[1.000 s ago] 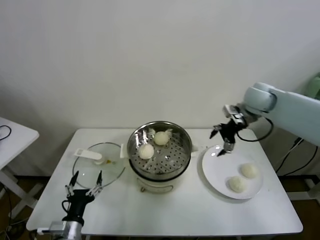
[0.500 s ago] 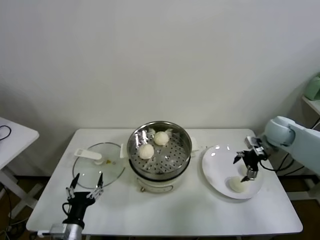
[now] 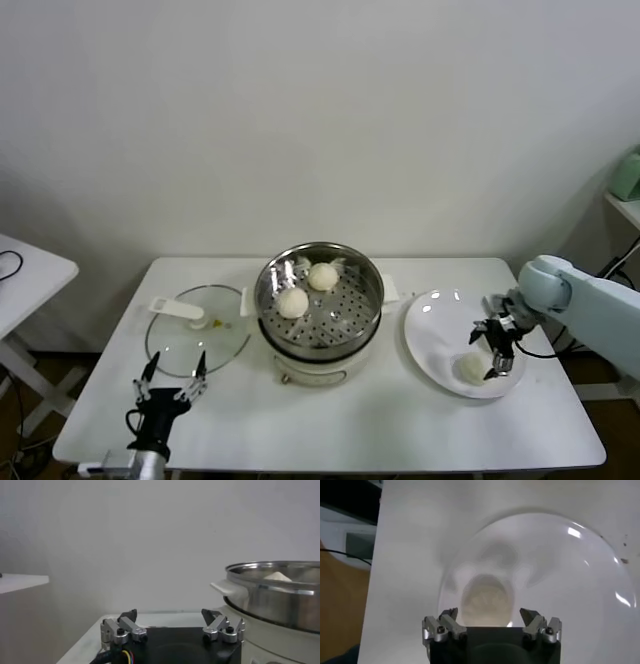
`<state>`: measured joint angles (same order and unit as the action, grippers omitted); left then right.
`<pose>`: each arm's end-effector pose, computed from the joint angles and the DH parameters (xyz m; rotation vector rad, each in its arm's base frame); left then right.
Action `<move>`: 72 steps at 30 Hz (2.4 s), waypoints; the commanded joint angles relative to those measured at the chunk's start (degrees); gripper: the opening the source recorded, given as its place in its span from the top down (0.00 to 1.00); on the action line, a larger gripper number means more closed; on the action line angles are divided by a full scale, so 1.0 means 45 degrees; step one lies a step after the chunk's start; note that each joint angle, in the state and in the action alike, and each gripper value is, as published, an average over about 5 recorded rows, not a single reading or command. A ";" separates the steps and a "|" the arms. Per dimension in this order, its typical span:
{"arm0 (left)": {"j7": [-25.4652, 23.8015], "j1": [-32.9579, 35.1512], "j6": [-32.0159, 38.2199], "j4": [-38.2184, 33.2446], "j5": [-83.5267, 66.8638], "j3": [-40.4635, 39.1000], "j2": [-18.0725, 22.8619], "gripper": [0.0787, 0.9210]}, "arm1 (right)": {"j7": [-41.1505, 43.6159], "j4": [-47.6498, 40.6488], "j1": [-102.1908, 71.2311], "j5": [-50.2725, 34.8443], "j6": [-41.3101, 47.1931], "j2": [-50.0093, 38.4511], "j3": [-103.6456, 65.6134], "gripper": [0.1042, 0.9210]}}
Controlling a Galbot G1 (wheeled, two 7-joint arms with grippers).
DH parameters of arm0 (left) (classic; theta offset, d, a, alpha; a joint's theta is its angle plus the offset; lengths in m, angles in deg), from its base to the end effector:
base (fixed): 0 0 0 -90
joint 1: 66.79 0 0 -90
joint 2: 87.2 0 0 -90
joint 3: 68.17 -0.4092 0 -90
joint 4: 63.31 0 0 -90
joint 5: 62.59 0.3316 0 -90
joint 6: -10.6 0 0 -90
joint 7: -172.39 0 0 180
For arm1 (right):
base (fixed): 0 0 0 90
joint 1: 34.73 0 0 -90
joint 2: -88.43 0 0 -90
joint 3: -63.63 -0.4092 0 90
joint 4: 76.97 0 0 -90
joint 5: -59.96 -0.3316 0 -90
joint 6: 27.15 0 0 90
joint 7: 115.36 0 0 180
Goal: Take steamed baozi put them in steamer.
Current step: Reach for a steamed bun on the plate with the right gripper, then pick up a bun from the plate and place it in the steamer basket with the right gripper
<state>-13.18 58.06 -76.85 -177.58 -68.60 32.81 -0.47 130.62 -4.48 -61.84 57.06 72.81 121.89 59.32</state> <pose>0.0897 0.0730 -0.3905 0.0750 -3.0118 -0.0555 0.4948 -0.2508 -0.2266 1.3446 -1.2725 1.1903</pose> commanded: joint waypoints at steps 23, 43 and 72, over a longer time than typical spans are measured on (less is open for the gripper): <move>0.0021 -0.0130 -0.0176 0.0116 -0.0037 -0.0038 0.0019 0.12 | -0.0012 -0.0674 -0.0521 0.0666 -0.0070 0.0656 -0.0046 0.16; 0.0161 -0.0065 -0.0204 0.0091 -0.0042 0.0052 -0.0048 0.12 | 0.0421 0.0140 0.2263 0.0352 -0.0976 0.0622 0.0484 0.29; 0.0188 0.0062 -0.0244 -0.0024 -0.0048 0.0030 -0.0031 0.12 | 0.1013 0.4746 0.5743 0.7707 -0.8302 0.6038 0.0674 0.28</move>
<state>-12.36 58.35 -77.99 -177.84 -68.67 32.92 -0.50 135.02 11.74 -33.78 83.78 41.33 141.28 62.54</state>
